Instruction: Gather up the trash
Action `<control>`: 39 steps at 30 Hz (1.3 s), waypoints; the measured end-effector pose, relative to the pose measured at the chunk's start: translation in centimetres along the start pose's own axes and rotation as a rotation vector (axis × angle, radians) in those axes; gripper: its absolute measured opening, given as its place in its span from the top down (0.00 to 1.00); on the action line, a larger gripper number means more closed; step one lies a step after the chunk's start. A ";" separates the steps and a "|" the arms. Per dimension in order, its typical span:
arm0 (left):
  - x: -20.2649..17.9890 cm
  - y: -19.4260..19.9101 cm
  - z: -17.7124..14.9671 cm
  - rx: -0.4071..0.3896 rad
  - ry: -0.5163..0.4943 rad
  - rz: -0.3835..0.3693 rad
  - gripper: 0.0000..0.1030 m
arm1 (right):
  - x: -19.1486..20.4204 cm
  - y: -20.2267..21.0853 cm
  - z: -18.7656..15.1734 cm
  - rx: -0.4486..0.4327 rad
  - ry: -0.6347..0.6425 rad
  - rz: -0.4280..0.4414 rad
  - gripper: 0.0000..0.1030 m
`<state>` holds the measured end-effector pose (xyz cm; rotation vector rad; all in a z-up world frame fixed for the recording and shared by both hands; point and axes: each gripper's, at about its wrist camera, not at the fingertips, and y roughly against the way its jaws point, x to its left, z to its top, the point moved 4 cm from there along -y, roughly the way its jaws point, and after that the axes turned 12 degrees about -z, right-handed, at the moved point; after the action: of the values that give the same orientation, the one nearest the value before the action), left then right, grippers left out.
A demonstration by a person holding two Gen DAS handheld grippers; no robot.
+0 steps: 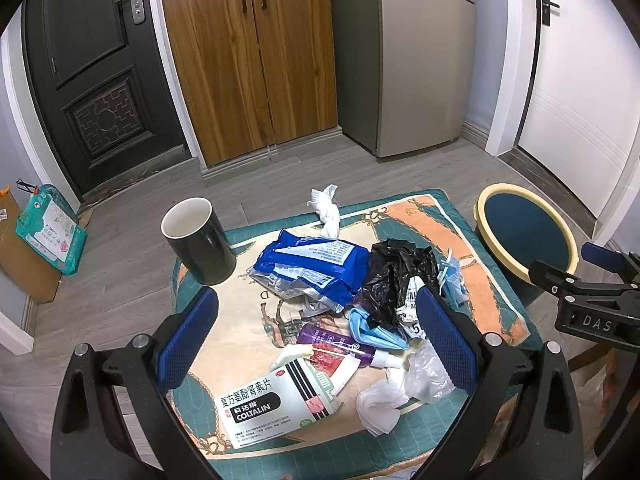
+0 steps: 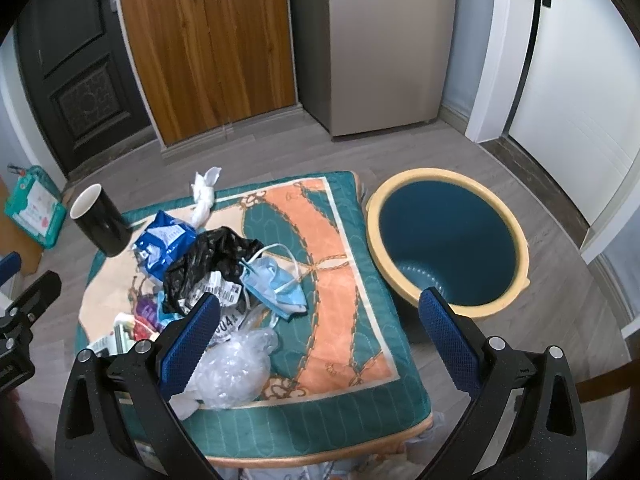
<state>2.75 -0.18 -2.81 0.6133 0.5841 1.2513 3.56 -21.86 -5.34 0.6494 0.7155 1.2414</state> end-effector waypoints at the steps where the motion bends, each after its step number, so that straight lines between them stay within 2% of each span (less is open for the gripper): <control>1: -0.1 0.1 0.0 0.000 -0.001 0.000 0.06 | 0.0 0.0 0.0 0.001 0.001 0.001 0.04; 22: -0.1 0.1 -0.2 0.009 0.007 -0.011 0.06 | 0.1 -0.5 -0.4 0.018 0.014 -0.020 0.04; 25: 0.0 -0.1 -0.4 0.024 0.007 0.000 0.06 | 0.1 -0.7 -0.7 0.011 0.021 -0.037 0.04; 28: 0.1 -1.0 -0.5 0.047 -0.021 0.038 0.06 | 0.3 -1.4 -0.8 0.000 0.057 -0.098 0.04; 31: 0.2 -1.9 -0.6 0.077 -0.045 0.068 0.06 | 0.0 -2.1 -0.7 0.009 0.050 -0.114 0.04; 35: 0.3 -2.3 -0.7 0.095 -0.040 0.061 0.06 | -0.2 -3.3 -1.3 0.055 0.044 -0.123 0.04; 39: 0.3 -2.5 -0.8 0.106 -0.042 0.054 0.06 | 0.3 -3.4 -1.4 0.058 0.054 -0.121 0.04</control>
<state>3.95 -0.35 -5.19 0.7463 0.6048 1.2604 4.59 -22.22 -8.90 0.6129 0.8268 1.1340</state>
